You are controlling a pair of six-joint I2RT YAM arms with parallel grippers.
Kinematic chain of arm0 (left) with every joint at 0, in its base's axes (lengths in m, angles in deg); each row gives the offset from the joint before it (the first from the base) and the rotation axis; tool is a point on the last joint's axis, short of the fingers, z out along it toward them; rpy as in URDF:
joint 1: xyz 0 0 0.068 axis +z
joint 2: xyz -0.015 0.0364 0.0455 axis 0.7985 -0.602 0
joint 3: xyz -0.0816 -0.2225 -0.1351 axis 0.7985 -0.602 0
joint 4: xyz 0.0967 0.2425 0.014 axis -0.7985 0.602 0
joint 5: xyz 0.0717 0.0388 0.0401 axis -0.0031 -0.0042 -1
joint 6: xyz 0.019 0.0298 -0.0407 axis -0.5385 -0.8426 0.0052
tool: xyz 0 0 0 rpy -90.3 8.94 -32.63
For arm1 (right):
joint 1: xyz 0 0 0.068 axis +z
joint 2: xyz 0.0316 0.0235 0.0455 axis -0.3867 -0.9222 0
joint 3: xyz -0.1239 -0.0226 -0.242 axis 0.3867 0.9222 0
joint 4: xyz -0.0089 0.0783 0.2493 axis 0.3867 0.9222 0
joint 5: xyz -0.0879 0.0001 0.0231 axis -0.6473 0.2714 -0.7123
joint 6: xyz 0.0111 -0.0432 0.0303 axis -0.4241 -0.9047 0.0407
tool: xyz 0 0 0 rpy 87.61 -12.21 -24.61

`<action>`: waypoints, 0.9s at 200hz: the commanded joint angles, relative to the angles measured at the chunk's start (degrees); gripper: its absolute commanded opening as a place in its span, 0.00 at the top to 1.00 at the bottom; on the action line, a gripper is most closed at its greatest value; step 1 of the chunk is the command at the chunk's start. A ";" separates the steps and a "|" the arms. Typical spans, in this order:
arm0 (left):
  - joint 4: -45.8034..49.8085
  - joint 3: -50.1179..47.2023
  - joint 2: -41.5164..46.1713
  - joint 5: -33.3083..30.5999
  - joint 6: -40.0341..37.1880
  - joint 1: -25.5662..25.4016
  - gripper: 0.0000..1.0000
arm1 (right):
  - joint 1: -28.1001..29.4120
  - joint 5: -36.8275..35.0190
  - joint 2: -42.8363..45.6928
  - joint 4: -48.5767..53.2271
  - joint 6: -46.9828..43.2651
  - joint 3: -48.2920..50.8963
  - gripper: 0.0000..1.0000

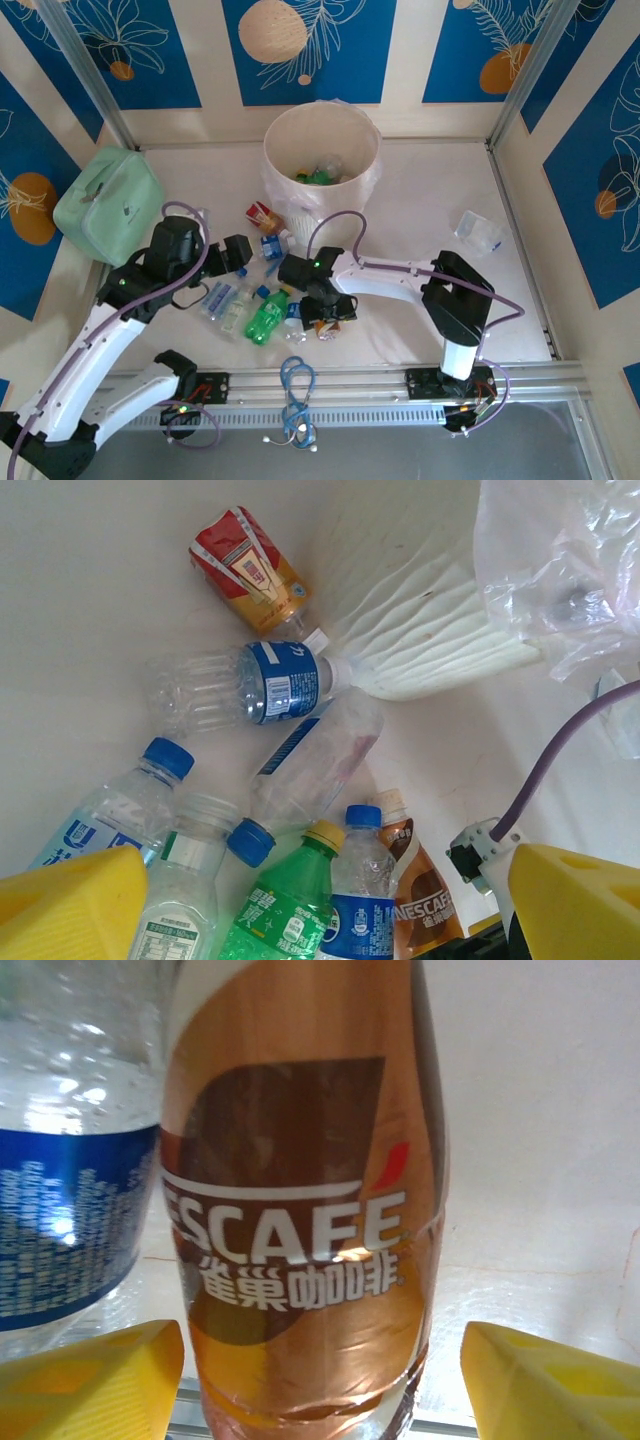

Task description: Put the plastic bottles in the bin

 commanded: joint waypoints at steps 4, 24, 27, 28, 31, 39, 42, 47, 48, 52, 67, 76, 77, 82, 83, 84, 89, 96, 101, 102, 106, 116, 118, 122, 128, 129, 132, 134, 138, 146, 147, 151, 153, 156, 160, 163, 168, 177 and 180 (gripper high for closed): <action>-1.56 -0.43 -1.06 2.05 2.12 0.74 0.09 | -1.14 2.78 -0.86 1.95 0.04 -0.54 0.28; -3.12 -1.00 -1.80 3.54 3.05 0.74 0.11 | -2.35 4.60 -1.41 0.93 -0.12 0.58 0.28; -3.30 -1.09 -1.83 3.66 3.12 0.74 0.10 | -2.54 4.77 -1.55 0.77 -0.20 0.67 0.28; -3.34 -1.10 -1.89 3.72 3.19 0.74 0.11 | -2.57 4.83 -1.58 0.74 -0.21 0.69 0.28; -3.41 -1.16 -1.95 3.82 3.29 0.74 0.10 | -2.74 5.03 -1.67 0.64 -0.30 0.76 0.28; -3.63 -1.36 -2.04 4.03 3.41 0.74 0.10 | -2.88 5.39 -2.06 0.41 -0.64 0.71 0.28; -3.76 -1.45 -2.04 4.11 3.47 0.70 0.10 | -3.02 5.54 -2.19 0.37 -0.69 0.70 0.28; -3.92 -1.63 -2.04 4.28 3.59 0.74 0.10 | -3.11 5.76 -2.46 0.28 -0.88 0.62 0.28; -3.96 -1.68 -2.00 4.29 3.60 0.74 0.10 | -3.16 5.85 -2.52 0.24 -0.90 0.61 0.28; -4.06 -1.79 -1.96 4.39 3.61 0.74 0.10 | -3.25 6.07 -2.72 0.19 -1.11 0.57 0.29; -4.34 -2.49 -1.69 4.55 3.91 0.78 0.10 | -3.47 6.71 -3.58 0.18 -1.43 0.18 0.33; -4.52 -2.93 -1.52 4.65 4.09 0.83 0.10 | -3.49 6.66 -3.80 0.40 -1.42 0.01 0.38; -4.52 -2.94 -1.56 4.65 4.11 0.83 0.10 | -3.53 6.65 -3.80 0.43 -1.39 0.00 0.38; -4.60 -3.09 -1.50 4.79 4.18 0.83 0.10 | -3.49 6.50 -3.76 0.49 -1.38 -0.09 0.40; -4.60 -3.11 -1.51 4.81 4.20 0.83 0.10 | -3.48 6.49 -3.79 0.52 -1.37 -0.09 0.40; -4.65 -3.13 -1.51 4.82 4.21 0.83 0.10 | -3.48 6.48 -3.75 0.53 -1.37 -0.09 0.41; -4.69 -3.22 -1.47 4.94 4.22 0.85 0.10 | -3.47 6.32 -3.65 0.54 -1.22 -0.09 0.42; -4.79 -3.32 -1.46 5.08 4.22 0.91 0.10 | -3.41 6.15 -3.55 0.54 -1.03 -0.01 0.45; -4.81 -3.37 -1.51 5.18 4.22 0.92 0.10 | -3.40 6.08 -3.39 0.56 -0.93 0.04 0.46; -4.79 -3.34 -1.51 5.18 4.18 0.92 0.10 | -3.40 6.06 -3.38 0.59 -0.88 0.06 0.46; -4.78 -3.31 -1.51 5.19 4.22 0.92 0.10 | -3.45 5.96 -3.30 0.62 -0.80 0.09 0.47; -4.77 -3.23 -1.52 5.40 4.14 1.00 0.10 | -3.37 5.73 -3.04 0.71 -0.63 0.09 0.49; -4.76 -3.18 -1.49 5.44 4.09 1.00 0.10 | -3.39 5.65 -2.98 0.78 -0.63 0.11 0.49; -4.78 -3.16 -1.58 5.41 4.13 1.09 0.10 | -3.27 5.53 -2.89 0.80 -0.58 0.09 0.50; -4.78 -3.14 -1.59 5.52 4.13 1.09 0.10 | -3.28 5.23 -2.66 0.93 -0.33 0.13 0.50; -4.82 -3.09 -1.56 5.53 4.13 1.09 0.10 | -3.25 5.15 -2.57 0.96 -0.27 0.11 0.50; -4.88 -3.07 -1.54 5.51 4.14 1.16 0.10 | -3.20 5.01 -2.39 0.98 -0.17 0.09 0.51; -4.94 -3.05 -1.55 5.58 4.14 1.17 0.10 | -3.13 4.88 -2.27 0.98 -0.15 0.15 0.51; -5.05 -3.05 -1.60 5.67 4.14 1.22 0.10 | -2.98 4.66 -1.97 1.02 -0.01 0.22 0.51; -5.13 -3.05 -1.74 5.92 4.30 1.34 0.10 | -2.81 4.11 -1.18 1.01 0.17 0.41 0.52; -5.13 -3.05 -1.76 5.99 4.31 1.35 0.10 | -2.75 4.02 -1.09 1.00 0.19 0.42 0.52; -5.28 -3.05 -1.83 6.20 4.44 1.42 0.10 | -2.63 3.58 -0.64 0.94 0.34 0.58 0.52; -5.30 -3.05 -1.84 6.30 4.47 1.44 0.10 | -2.54 3.36 -0.33 0.90 0.42 0.67 0.52; -5.42 -3.05 -1.91 6.51 4.61 1.44 0.10 | -2.47 3.09 0.09 0.89 0.54 0.77 0.52; -5.55 -3.05 -1.93 6.73 4.74 1.52 0.10 | -2.39 2.70 0.68 0.89 0.71 0.98 0.52; -5.75 -3.05 -1.91 6.96 4.77 1.53 0.10 | -2.41 2.43 1.13 0.89 0.81 1.11 0.53; -5.87 -3.13 -1.99 7.38 4.98 1.53 0.10 | -2.25 2.07 1.91 0.76 1.06 1.43 0.53; -6.33 -3.18 -2.05 8.25 5.20 1.62 0.10 | -2.00 1.31 3.70 -0.05 1.17 2.32 0.54; -6.45 -3.22 -2.19 8.52 5.27 1.62 0.10 | -1.86 1.15 4.25 -0.29 1.30 2.63 0.54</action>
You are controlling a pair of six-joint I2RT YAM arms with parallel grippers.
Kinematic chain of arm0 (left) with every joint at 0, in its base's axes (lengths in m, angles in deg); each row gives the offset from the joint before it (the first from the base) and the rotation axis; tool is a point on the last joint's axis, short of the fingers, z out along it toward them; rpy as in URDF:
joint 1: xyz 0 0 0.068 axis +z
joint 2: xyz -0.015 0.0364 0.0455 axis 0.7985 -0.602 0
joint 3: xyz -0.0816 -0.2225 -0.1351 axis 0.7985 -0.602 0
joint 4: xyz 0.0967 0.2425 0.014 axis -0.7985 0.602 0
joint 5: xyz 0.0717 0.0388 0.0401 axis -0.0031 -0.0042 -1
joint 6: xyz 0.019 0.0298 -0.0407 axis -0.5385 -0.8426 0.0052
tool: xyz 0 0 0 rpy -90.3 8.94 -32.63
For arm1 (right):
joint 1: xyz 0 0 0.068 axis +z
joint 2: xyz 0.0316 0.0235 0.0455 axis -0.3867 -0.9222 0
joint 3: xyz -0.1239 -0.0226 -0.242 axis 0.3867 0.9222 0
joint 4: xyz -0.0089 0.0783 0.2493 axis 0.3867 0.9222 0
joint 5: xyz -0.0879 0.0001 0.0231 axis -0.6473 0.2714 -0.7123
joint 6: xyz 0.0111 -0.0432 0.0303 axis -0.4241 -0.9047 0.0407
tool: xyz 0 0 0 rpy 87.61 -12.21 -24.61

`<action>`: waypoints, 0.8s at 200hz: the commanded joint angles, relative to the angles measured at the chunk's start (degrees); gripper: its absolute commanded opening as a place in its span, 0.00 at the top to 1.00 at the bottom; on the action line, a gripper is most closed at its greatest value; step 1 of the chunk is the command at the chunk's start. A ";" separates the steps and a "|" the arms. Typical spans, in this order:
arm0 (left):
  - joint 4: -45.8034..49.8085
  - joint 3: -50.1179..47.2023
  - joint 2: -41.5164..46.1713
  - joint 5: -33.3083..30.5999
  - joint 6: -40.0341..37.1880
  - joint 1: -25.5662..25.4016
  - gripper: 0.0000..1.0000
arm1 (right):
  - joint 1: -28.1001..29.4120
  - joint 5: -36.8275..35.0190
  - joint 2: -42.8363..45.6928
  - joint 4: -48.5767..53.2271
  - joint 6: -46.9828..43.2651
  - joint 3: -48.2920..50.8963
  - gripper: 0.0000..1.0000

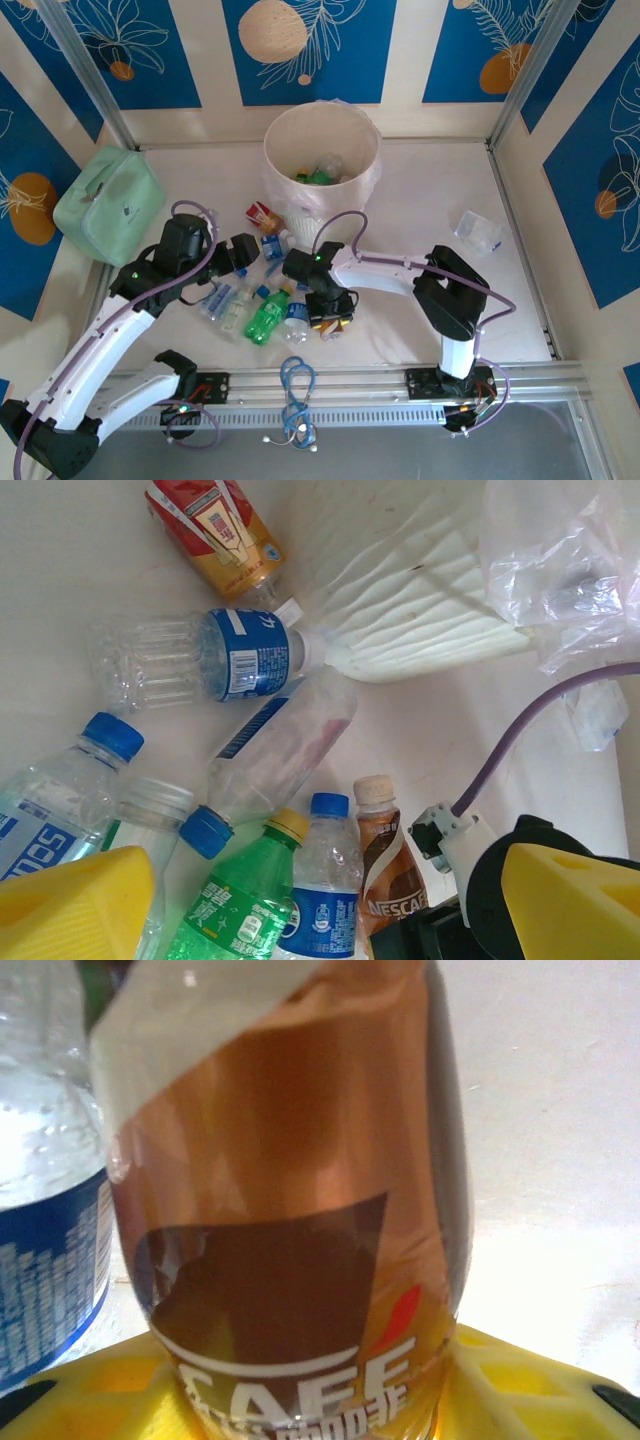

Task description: Put the plastic bottles in the bin

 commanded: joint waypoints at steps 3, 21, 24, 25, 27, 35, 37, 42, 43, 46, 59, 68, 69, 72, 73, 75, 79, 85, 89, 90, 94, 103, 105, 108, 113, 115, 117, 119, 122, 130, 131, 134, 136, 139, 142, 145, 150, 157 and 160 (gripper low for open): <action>-1.97 -0.37 -0.05 3.24 1.24 0.95 0.10 | 0.94 -2.37 5.96 0.09 1.61 2.16 0.54; -2.71 -0.36 -0.24 4.55 1.67 1.03 0.10 | 0.94 -3.71 9.53 -0.65 2.66 3.99 0.55; -2.88 -0.36 -0.26 4.72 1.77 1.05 0.10 | 1.00 -3.95 10.11 -0.85 2.76 4.34 0.55; -2.92 -0.36 -0.27 4.81 1.82 1.05 0.10 | 1.01 -3.99 10.38 -0.93 2.78 4.43 0.55; -3.06 -0.36 -0.32 4.99 1.90 1.05 0.10 | 1.09 -4.20 10.84 -1.05 2.87 4.61 0.55; -3.66 -0.32 -0.36 5.78 2.12 1.05 0.10 | 1.35 -4.88 12.69 -1.68 2.97 5.41 0.55; -3.84 -0.28 -0.36 6.01 2.18 1.03 0.10 | 1.40 -5.08 13.22 -1.88 2.98 5.58 0.55; -4.28 -0.27 -0.41 6.53 2.29 1.12 0.10 | 1.68 -5.65 14.43 -2.25 2.91 5.90 0.55; -4.32 -0.23 -0.43 6.64 2.30 1.13 0.10 | 1.75 -5.72 14.65 -2.33 2.95 5.96 0.55; -4.50 -0.21 -0.45 6.93 2.35 1.12 0.10 | 1.92 -6.11 15.35 -2.59 2.98 6.14 0.55; -5.33 0.07 -0.71 8.28 2.49 1.14 0.10 | 2.36 -6.99 18.49 -3.95 2.62 6.50 0.55; -5.72 0.46 -1.09 9.46 2.44 1.22 0.10 | 2.62 -7.18 20.60 -5.08 2.24 6.48 0.55; -5.70 0.53 -1.12 9.60 2.42 1.22 0.10 | 2.62 -7.23 20.81 -5.24 2.17 6.47 0.55; -5.69 0.71 -1.33 10.09 2.40 1.23 0.10 | 2.66 -7.31 21.41 -5.68 2.15 6.42 0.55; -5.68 0.79 -1.37 10.18 2.36 1.23 0.10 | 2.63 -7.34 21.65 -5.80 2.13 6.40 0.55; -5.71 0.96 -1.49 10.53 2.32 1.23 0.10 | 2.68 -7.36 22.01 -6.07 1.98 6.31 0.55; -5.64 1.23 -1.72 11.11 2.31 1.22 0.10 | 2.66 -7.37 22.87 -6.65 1.86 6.14 0.55; -5.51 1.67 -2.02 11.83 2.22 1.23 0.10 | 2.68 -7.37 24.08 -7.47 1.52 5.92 0.55; -5.43 1.94 -2.10 12.23 2.22 1.23 0.10 | 2.71 -7.35 24.72 -8.06 1.30 5.73 0.55; -5.43 2.02 -2.11 12.26 2.22 1.23 0.10 | 2.66 -7.32 24.94 -8.13 1.26 5.70 0.55; -5.42 2.24 -2.12 12.72 2.21 1.23 0.10 | 2.77 -7.33 25.66 -8.74 0.98 5.52 0.55; -5.49 2.53 -2.14 13.40 2.29 1.23 0.10 | 2.72 -7.28 26.99 -10.06 0.33 5.17 0.55; -5.55 2.60 -2.06 13.58 2.31 1.16 0.09 | 2.71 -7.24 27.28 -10.32 0.17 5.08 0.55; -5.66 2.69 -2.10 13.83 2.31 1.22 0.09 | 2.78 -7.28 27.62 -10.80 -0.05 4.94 0.55; -5.89 2.80 -2.07 14.43 2.23 1.23 0.09 | 2.88 -7.33 28.24 -11.30 -0.52 4.69 0.55; -5.98 2.85 -2.11 14.54 2.14 1.27 0.09 | 2.77 -7.36 28.47 -11.49 -0.68 4.57 0.55; -6.13 2.88 -2.07 14.76 2.14 1.30 0.09 | 2.74 -7.37 28.61 -11.60 -0.83 4.43 0.55; -6.23 2.89 -2.07 15.04 2.09 1.31 0.09 | 2.78 -7.44 28.83 -11.74 -1.02 4.26 0.55; -6.54 2.89 -2.06 15.40 2.08 1.31 0.09 | 2.79 -7.47 28.96 -11.88 -1.23 4.12 0.55; -7.45 2.82 -2.16 16.38 2.26 1.35 0.09 | 2.79 -7.84 29.57 -12.05 -1.76 3.43 0.55; -7.62 2.81 -2.18 16.54 2.29 1.33 0.09 | 2.79 -7.87 29.60 -12.06 -1.80 3.36 0.55; -8.14 2.80 -2.27 16.96 2.43 1.32 0.09 | 2.84 -7.97 29.70 -12.00 -1.92 3.12 0.55; -8.50 2.80 -2.36 17.37 2.54 1.32 0.09 | 2.82 -7.98 29.76 -12.06 -2.04 2.95 0.55; -8.98 2.74 -2.43 17.91 2.69 1.31 0.08 | 2.80 -7.99 29.91 -12.05 -2.17 2.69 0.55; -9.53 2.67 -2.59 18.51 2.93 1.31 0.09 | 2.81 -7.98 30.04 -11.96 -2.35 2.46 0.55; -9.98 2.70 -2.66 18.99 3.11 1.31 0.09 | 2.86 -7.94 30.12 -11.92 -2.46 2.24 0.55; -11.04 2.80 -2.79 19.78 3.50 1.31 0.09 | 2.93 -8.07 30.23 -11.90 -2.62 1.90 0.55; -12.35 2.80 -2.91 20.86 4.15 1.33 0.09 | 3.11 -8.21 30.50 -11.84 -2.72 1.51 0.55; -12.97 2.80 -3.02 21.33 4.50 1.33 0.08 | 3.18 -8.29 30.65 -11.83 -2.84 1.42 0.55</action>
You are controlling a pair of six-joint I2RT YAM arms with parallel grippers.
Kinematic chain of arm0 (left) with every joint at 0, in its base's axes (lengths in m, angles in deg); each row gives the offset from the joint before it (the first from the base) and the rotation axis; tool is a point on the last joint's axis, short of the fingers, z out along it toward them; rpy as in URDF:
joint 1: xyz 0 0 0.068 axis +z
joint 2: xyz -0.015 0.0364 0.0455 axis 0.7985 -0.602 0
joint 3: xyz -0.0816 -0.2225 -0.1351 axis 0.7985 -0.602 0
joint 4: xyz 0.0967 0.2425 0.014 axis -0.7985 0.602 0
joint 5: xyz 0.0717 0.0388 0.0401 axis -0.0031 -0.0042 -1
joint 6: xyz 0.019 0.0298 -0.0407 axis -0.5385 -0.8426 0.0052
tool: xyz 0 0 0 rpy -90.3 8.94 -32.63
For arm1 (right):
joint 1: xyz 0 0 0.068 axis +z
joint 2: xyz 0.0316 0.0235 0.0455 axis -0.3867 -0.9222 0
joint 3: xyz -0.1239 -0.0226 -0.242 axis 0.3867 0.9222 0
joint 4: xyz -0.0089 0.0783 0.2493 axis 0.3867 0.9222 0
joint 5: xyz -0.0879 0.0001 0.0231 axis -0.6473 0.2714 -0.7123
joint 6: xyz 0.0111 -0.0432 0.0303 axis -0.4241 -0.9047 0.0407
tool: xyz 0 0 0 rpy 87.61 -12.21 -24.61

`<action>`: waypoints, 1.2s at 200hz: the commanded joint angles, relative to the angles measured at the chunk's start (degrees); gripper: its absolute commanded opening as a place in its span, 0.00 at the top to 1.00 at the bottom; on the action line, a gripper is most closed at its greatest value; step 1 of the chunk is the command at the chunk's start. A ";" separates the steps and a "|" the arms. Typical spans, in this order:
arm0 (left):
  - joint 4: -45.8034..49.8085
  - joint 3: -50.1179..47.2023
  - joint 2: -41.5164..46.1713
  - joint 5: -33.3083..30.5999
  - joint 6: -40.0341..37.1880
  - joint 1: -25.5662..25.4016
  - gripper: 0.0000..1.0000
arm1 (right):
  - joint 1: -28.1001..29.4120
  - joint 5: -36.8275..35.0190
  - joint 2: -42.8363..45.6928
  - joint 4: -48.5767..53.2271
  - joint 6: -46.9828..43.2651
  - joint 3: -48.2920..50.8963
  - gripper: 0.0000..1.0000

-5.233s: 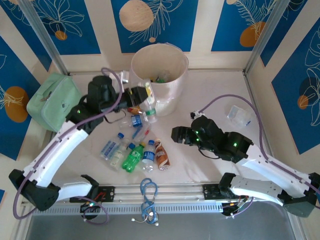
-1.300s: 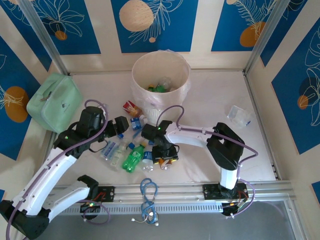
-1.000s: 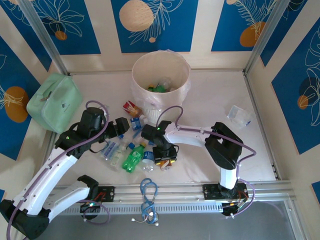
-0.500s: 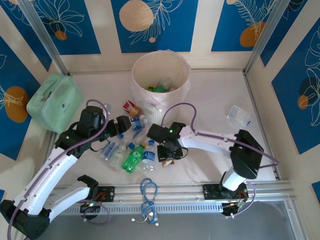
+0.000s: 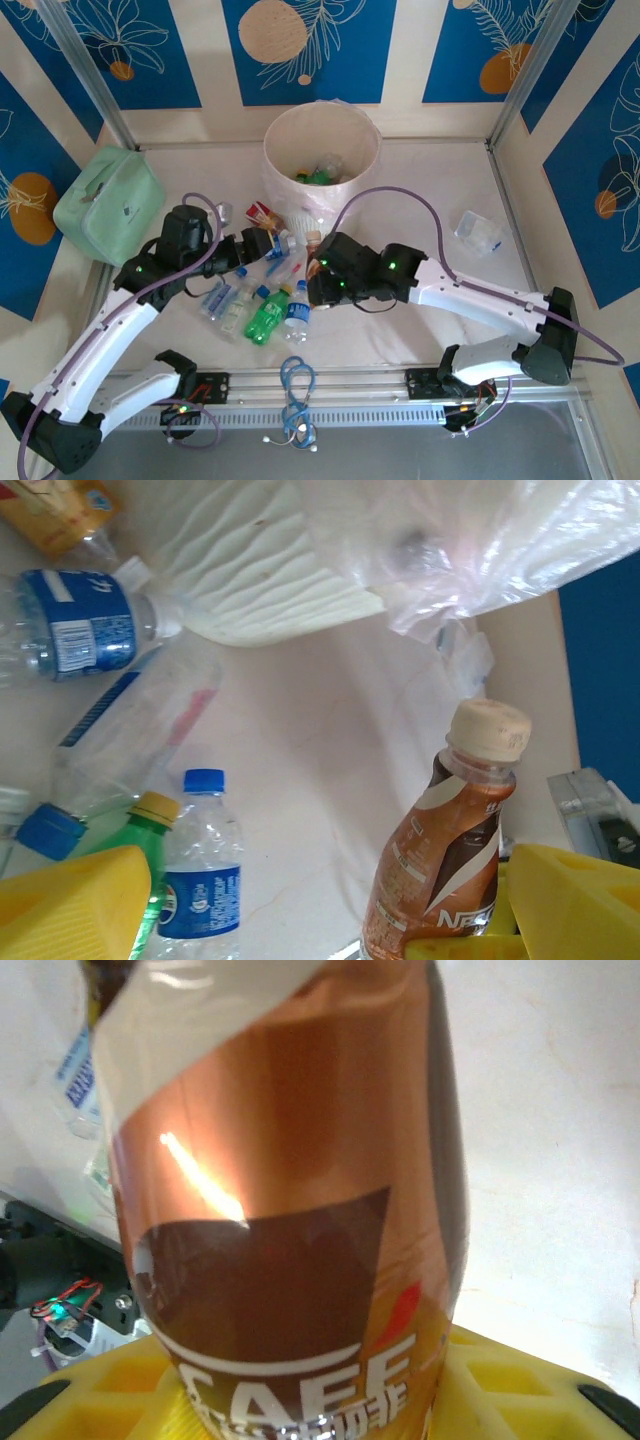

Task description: Put the plastic bottles in the bin

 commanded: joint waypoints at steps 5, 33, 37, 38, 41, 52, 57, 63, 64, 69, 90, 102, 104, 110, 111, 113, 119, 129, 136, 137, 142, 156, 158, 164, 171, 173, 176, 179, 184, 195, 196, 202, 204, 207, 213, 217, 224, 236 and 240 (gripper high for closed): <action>-6.64 1.89 -0.62 6.58 2.72 0.77 0.08 | 1.10 -1.68 1.82 -1.06 -1.98 -2.59 0.55; -14.31 1.63 -1.97 13.35 6.54 0.73 0.08 | 2.62 -2.59 3.86 -1.31 -2.20 -2.41 0.55; -15.26 1.58 -2.23 14.16 7.00 0.76 0.08 | 2.86 -2.65 4.16 -1.67 -2.17 -2.16 0.55; -15.46 1.51 -2.30 14.41 7.09 0.74 0.08 | 2.88 -2.64 4.24 -1.76 -2.21 -2.13 0.55; -16.07 1.53 -2.55 14.92 7.36 0.73 0.08 | 3.02 -2.60 4.54 -2.00 -2.20 -1.95 0.55; -17.77 1.53 -3.47 16.70 7.79 0.72 0.08 | 3.26 -2.32 5.33 -2.94 -2.37 -1.36 0.55; -18.29 1.60 -3.88 17.47 7.80 0.72 0.09 | 3.35 -1.91 5.58 -3.36 -2.46 -1.22 0.55; -18.65 1.58 -4.51 18.37 7.75 0.72 0.09 | 3.44 -1.63 5.87 -3.88 -2.72 -1.10 0.55; -18.69 1.56 -4.59 18.54 7.77 0.72 0.10 | 3.48 -1.61 5.88 -3.96 -2.70 -1.11 0.55; -18.81 1.53 -5.10 19.34 7.79 0.72 0.10 | 3.65 -1.50 6.03 -4.24 -2.90 -1.11 0.55; -21.41 0.21 -6.54 21.77 9.17 0.40 0.14 | 3.80 -0.28 5.50 -4.57 -3.45 -1.82 0.54; -23.94 -0.84 -6.93 22.66 10.55 0.21 0.15 | 4.18 -0.02 4.77 -4.31 -3.73 -2.72 0.54; -24.32 -1.02 -6.94 22.83 10.77 0.20 0.16 | 4.15 -0.01 4.58 -4.24 -3.81 -2.88 0.54; -25.49 -1.36 -7.10 23.19 11.37 0.11 0.16 | 4.33 0.08 4.23 -4.09 -3.90 -3.28 0.54; -25.71 -1.45 -7.11 23.23 11.47 0.11 0.16 | 4.37 0.08 4.14 -4.07 -3.91 -3.34 0.54; -26.10 -1.56 -7.12 23.37 11.66 0.04 0.17 | 4.42 0.08 4.01 -4.01 -3.94 -3.46 0.54; -27.08 -1.86 -7.21 23.74 12.13 -0.06 0.17 | 4.55 0.08 3.67 -4.00 -3.92 -3.79 0.54; -28.79 -2.28 -7.38 24.37 12.79 -0.24 0.17 | 4.57 0.25 3.19 -4.08 -3.93 -4.14 0.54; -29.76 -2.54 -7.46 24.79 13.06 -0.41 0.17 | 4.63 0.42 2.88 -4.11 -3.92 -4.41 0.54; -29.87 -2.57 -7.47 24.82 13.06 -0.46 0.17 | 4.65 0.43 2.85 -4.12 -3.92 -4.44 0.54; -29.98 -2.67 -7.60 25.01 13.05 -0.63 0.17 | 4.74 0.48 2.67 -4.18 -3.92 -4.61 0.54; -29.15 -2.68 -8.05 24.87 12.55 -0.94 0.20 | 5.15 0.45 2.31 -4.36 -4.01 -5.06 0.54; -29.03 -2.68 -8.12 24.79 12.41 -0.94 0.20 | 5.18 0.44 2.28 -4.43 -4.05 -5.12 0.54; -28.56 -2.81 -8.26 24.61 12.22 -1.03 0.21 | 5.42 0.52 2.13 -4.53 -4.14 -5.20 0.54; -28.41 -2.98 -8.41 24.43 12.06 -1.03 0.23 | 5.53 0.61 1.98 -4.62 -4.19 -5.42 0.54; -28.38 -3.02 -8.43 24.31 12.09 -1.03 0.23 | 5.63 0.63 1.91 -4.59 -4.19 -5.49 0.54; -28.36 -3.11 -8.48 24.30 12.10 -1.03 0.24 | 5.71 0.67 1.86 -4.60 -4.21 -5.58 0.54; -28.47 -3.19 -8.57 24.29 12.11 -1.08 0.24 | 5.73 0.62 1.74 -4.58 -4.19 -5.60 0.54; -28.69 -3.29 -8.70 24.33 12.19 -1.12 0.26 | 5.79 0.68 1.64 -4.58 -4.29 -5.73 0.54; -29.08 -3.26 -9.03 24.41 12.36 -1.25 0.29 | 6.08 0.70 1.34 -4.58 -4.34 -5.93 0.54; -29.09 -3.23 -9.04 24.41 12.37 -1.27 0.29 | 6.08 0.70 1.33 -4.62 -4.35 -5.90 0.54; -29.10 -3.15 -9.16 24.41 12.28 -1.30 0.31 | 6.24 0.71 1.14 -4.58 -4.36 -5.98 0.54; -29.15 -3.13 -9.21 24.41 12.21 -1.30 0.31 | 6.25 0.64 1.15 -4.58 -4.36 -6.01 0.54; -29.11 -3.06 -9.27 24.37 12.19 -1.30 0.31 | 6.36 0.63 1.02 -4.58 -4.36 -6.02 0.54; -29.14 -2.97 -9.32 24.35 12.09 -1.37 0.32 | 6.49 0.53 0.97 -4.57 -4.28 -6.04 0.54; -29.02 -2.91 -9.40 24.33 12.03 -1.38 0.34 | 6.51 0.44 0.82 -4.59 -4.21 -6.02 0.54; -28.85 -2.86 -9.54 24.33 11.87 -1.40 0.36 | 6.60 0.35 0.73 -4.60 -4.18 -6.07 0.54; -28.72 -2.86 -9.75 24.33 11.84 -1.38 0.40 | 6.69 0.26 0.54 -4.58 -4.10 -6.19 0.53; -28.62 -2.86 -9.82 24.29 11.77 -1.38 0.41 | 6.69 0.20 0.57 -4.63 -4.10 -6.15 0.54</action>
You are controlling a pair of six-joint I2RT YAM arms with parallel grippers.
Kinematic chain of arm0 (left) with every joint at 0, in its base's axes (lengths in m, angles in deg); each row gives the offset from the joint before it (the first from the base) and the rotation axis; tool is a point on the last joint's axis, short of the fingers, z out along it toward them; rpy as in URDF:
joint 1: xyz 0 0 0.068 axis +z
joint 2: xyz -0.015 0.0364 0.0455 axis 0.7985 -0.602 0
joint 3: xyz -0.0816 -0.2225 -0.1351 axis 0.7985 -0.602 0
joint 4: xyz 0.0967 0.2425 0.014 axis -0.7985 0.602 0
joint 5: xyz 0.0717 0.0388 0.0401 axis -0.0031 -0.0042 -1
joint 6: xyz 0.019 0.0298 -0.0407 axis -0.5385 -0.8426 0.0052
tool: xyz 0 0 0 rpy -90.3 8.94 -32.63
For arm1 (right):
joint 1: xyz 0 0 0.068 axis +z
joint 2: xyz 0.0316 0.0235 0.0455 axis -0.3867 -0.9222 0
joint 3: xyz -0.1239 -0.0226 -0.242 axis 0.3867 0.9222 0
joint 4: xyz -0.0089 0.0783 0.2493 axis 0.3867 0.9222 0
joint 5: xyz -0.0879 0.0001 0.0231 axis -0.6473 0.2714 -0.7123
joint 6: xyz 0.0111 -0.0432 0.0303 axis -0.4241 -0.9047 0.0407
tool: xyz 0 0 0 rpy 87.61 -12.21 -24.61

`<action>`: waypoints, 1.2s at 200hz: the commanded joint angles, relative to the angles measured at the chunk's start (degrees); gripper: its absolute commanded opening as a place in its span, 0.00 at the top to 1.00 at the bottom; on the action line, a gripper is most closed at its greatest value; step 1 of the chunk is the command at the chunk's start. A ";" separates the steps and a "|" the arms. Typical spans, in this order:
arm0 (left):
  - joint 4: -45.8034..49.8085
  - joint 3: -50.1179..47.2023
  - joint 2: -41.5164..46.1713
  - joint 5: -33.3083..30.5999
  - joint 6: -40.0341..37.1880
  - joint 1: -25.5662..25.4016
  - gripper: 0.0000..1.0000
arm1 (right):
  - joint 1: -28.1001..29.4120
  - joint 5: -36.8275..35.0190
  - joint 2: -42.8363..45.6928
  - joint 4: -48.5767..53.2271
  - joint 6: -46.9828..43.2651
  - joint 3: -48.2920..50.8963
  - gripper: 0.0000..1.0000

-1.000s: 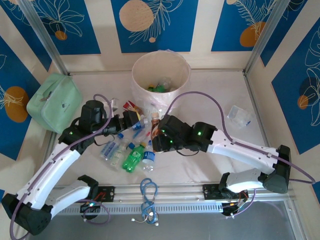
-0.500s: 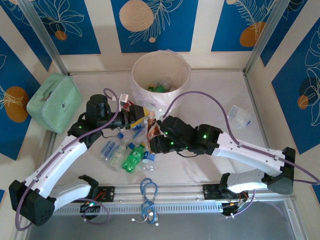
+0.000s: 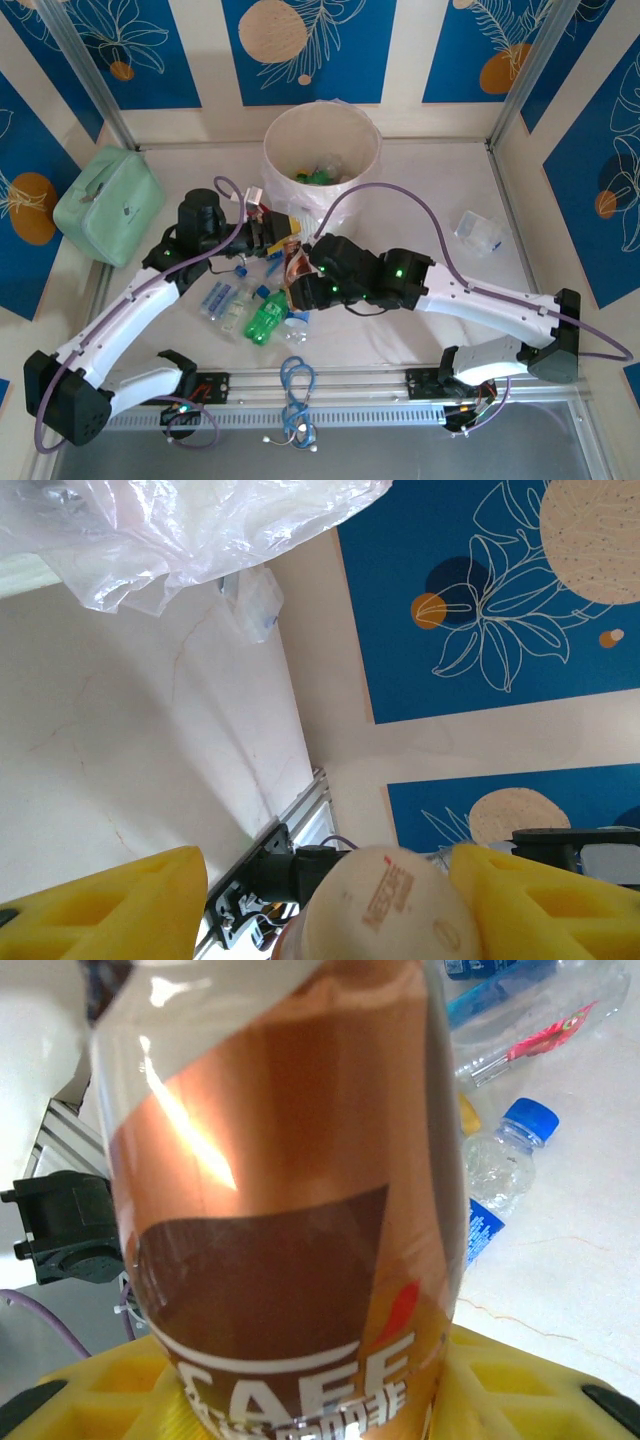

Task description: Put the plastic bottles in the bin

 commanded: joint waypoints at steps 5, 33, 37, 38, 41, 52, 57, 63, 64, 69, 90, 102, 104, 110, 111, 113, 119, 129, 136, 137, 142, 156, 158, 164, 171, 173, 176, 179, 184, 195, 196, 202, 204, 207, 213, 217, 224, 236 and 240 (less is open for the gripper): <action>-0.93 -0.13 -0.49 1.14 -0.67 -0.45 0.43 | 0.50 0.30 -0.17 -0.65 -0.94 -2.09 0.53; -0.66 -0.44 -0.45 0.79 -0.97 -0.53 0.49 | 0.54 0.06 -0.36 -0.52 -0.96 -2.26 0.53; -0.69 -0.51 -0.45 0.78 -0.97 -0.53 0.49 | 0.57 0.05 -0.43 -0.49 -0.90 -2.24 0.53; -0.63 -0.52 -0.45 0.78 -0.97 -0.53 0.49 | 0.53 0.04 -0.46 -0.48 -0.90 -2.25 0.53; -0.61 -0.48 -0.45 0.78 -0.99 -0.53 0.50 | 0.52 0.00 -0.44 -0.47 -0.89 -2.26 0.53; -0.51 -0.50 -0.52 0.61 -1.06 -0.53 0.53 | 0.48 -0.13 -0.41 -0.47 -0.88 -2.26 0.53; -0.42 -0.52 -0.58 0.54 -1.13 -0.53 0.54 | 0.51 -0.21 -0.41 -0.48 -0.84 -2.24 0.53; -0.47 -0.52 -0.67 0.52 -1.11 -0.53 0.55 | 0.48 -0.29 -0.45 -0.44 -0.85 -2.20 0.53; -0.43 -0.52 -0.69 0.52 -1.17 -0.53 0.55 | 0.48 -0.30 -0.43 -0.41 -0.82 -2.23 0.53; -0.43 -0.52 -0.71 0.44 -1.14 -0.53 0.56 | 0.53 -0.40 -0.46 -0.45 -0.80 -2.18 0.53; -0.65 -0.44 -1.14 0.49 -1.07 -0.52 0.61 | 0.52 -0.74 -0.40 -0.38 -0.72 -2.02 0.53; -0.69 -0.31 -1.24 0.43 -1.13 -0.53 0.63 | 0.48 -0.78 -0.26 -0.46 -0.63 -1.89 0.52; -0.67 -0.27 -1.31 0.43 -1.10 -0.53 0.63 | 0.48 -0.78 -0.30 -0.46 -0.67 -1.91 0.53; -0.62 -0.18 -1.33 0.27 -1.20 -0.54 0.64 | 0.48 -0.83 -0.31 -0.47 -0.63 -1.79 0.52; -0.60 -0.18 -1.37 0.26 -1.22 -0.54 0.64 | 0.48 -0.83 -0.31 -0.42 -0.62 -1.80 0.52; -0.58 -0.13 -1.40 0.19 -1.21 -0.53 0.65 | 0.48 -0.90 -0.29 -0.39 -0.64 -1.80 0.52; -0.33 0.03 -1.43 -0.08 -1.45 -0.49 0.66 | 0.49 -0.96 -0.25 -0.29 -0.58 -1.89 0.51; 0.39 0.54 -1.57 -0.63 -1.96 -0.45 0.67 | 0.48 -1.37 -0.08 0.01 -0.45 -1.91 0.46; 1.01 1.06 -1.68 -1.00 -2.45 -0.37 0.67 | 0.48 -1.76 0.10 0.28 -0.35 -1.82 0.41; 1.10 1.10 -1.72 -1.08 -2.55 -0.36 0.67 | 0.48 -1.87 0.16 0.35 -0.31 -1.78 0.40; 1.62 1.63 -1.83 -1.41 -2.95 -0.31 0.68 | 0.48 -2.20 0.40 0.61 -0.21 -1.78 0.35; 3.14 3.15 -2.11 -2.39 -3.79 -0.02 0.69 | 0.36 -3.08 1.20 1.16 -0.04 -1.57 0.24; 3.19 3.27 -2.18 -2.47 -3.85 0.10 0.69 | 0.39 -3.24 1.40 1.26 -0.01 -1.56 0.23; 3.61 3.93 -2.33 -2.75 -3.88 0.33 0.70 | 0.44 -3.91 1.81 1.77 0.12 -1.56 0.20; 3.82 4.57 -2.50 -3.02 -3.87 0.74 0.70 | 0.36 -4.87 2.46 2.46 0.30 -1.49 0.18; 3.93 4.75 -2.54 -3.13 -3.89 0.82 0.70 | 0.32 -5.12 2.66 2.68 0.38 -1.43 0.18; 4.09 5.00 -2.60 -3.29 -3.88 0.99 0.70 | 0.31 -5.59 2.98 2.91 0.47 -1.46 0.17; 4.29 5.31 -2.61 -3.48 -3.87 1.13 0.70 | 0.23 -5.98 3.35 3.27 0.54 -1.40 0.17; 4.64 5.88 -2.78 -3.79 -3.96 1.37 0.70 | 0.22 -6.85 4.05 3.67 0.76 -1.30 0.16; 5.32 7.03 -2.93 -4.35 -3.96 1.91 0.70 | 0.05 -8.62 6.00 4.45 1.28 -0.78 0.15; 5.36 7.12 -2.96 -4.42 -3.96 1.96 0.70 | 0.05 -8.77 6.23 4.50 1.25 -0.69 0.15; 5.45 7.78 -2.96 -4.62 -3.75 2.17 0.70 | 0.06 -9.60 7.44 4.54 1.44 -0.25 0.15; 5.50 7.99 -3.05 -4.72 -3.71 2.25 0.70 | 0.05 -9.93 8.08 4.54 1.50 0.00 0.15; 5.49 8.26 -3.04 -4.78 -3.56 2.40 0.70 | 0.04 -10.37 8.93 4.54 1.63 0.28 0.15; 5.52 9.01 -3.16 -4.92 -3.15 2.58 0.70 | -0.03 -11.32 10.47 4.77 1.95 0.81 0.15; 5.52 9.60 -3.24 -4.99 -2.93 2.73 0.71 | -0.11 -11.92 11.47 4.87 2.23 1.14 0.15; 5.56 10.60 -3.34 -5.18 -2.43 2.93 0.71 | -0.28 -12.91 13.23 5.21 2.69 1.78 0.15; 6.20 12.81 -3.57 -6.30 -1.84 3.15 0.70 | -0.75 -14.11 15.93 5.88 3.52 2.83 0.15; 6.49 13.57 -3.68 -6.81 -1.63 3.23 0.71 | -1.06 -14.36 16.72 6.01 3.74 3.15 0.15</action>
